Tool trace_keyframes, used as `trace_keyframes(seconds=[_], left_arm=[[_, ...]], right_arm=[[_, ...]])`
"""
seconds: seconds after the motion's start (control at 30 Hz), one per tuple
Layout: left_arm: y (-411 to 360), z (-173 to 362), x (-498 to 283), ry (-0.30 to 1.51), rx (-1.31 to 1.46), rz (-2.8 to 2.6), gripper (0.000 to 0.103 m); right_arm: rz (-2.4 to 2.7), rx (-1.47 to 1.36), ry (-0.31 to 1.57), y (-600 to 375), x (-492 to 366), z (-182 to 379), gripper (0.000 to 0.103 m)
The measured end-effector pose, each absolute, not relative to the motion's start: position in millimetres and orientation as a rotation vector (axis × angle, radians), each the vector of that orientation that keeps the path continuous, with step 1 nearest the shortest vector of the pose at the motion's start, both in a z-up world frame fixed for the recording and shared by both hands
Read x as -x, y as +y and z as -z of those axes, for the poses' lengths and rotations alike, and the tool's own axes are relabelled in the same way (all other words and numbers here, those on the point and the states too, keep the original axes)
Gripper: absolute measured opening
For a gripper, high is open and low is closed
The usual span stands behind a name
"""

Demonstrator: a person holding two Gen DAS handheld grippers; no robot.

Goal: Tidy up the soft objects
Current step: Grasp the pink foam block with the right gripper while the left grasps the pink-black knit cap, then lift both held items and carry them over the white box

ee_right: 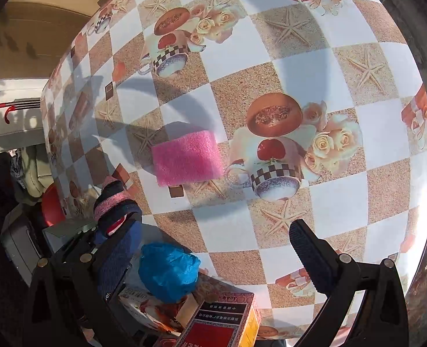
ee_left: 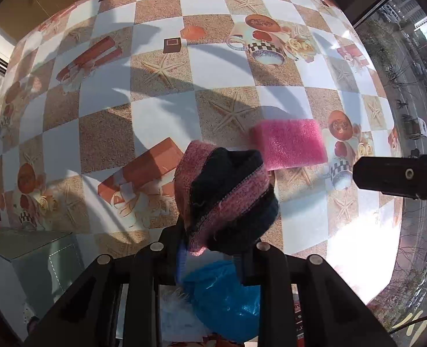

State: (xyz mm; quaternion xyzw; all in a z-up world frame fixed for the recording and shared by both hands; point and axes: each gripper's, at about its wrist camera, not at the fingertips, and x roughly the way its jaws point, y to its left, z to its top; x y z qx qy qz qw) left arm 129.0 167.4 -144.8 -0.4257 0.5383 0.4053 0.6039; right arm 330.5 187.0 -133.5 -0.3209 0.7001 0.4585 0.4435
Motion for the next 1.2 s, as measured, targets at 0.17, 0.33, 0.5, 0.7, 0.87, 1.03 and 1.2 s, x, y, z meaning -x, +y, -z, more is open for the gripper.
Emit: trace_keyframes(seconds=[0.17,0.33,0.5,0.7,0.87,1.03,1.2], left_arm=[[135,107,-105,1.232,0.948,-0.977,0.029],[99,82,-92,1.232,0.939,-0.998,0.03],[70,68,-87,1.257,0.916,-1.009,0.03],[52,59,-80,1.269,0.898,-1.026,0.03],[41,47,-70,1.256,0.891,-1.047,0.03],[32,38,-61,1.244,0.886,-1.062,0.03],[23,23,-51,1.212,0.851,-1.111,0.03]], right_arm=[[-1.177,0.906,1.682,221,-295,164,0.102],[-1.186,0.975,1.629,231,-272,183,0.102],[-1.213,1.047,1.499,235,-254,177,0.078],[-1.243,1.051,1.5,231,-254,175,0.073],[-1.265,0.996,1.53,216,-271,157,0.073],[-1.358,0.968,1.502,200,-270,114,0.073],[-1.442,0.936,1.502,177,-252,74,0.073]])
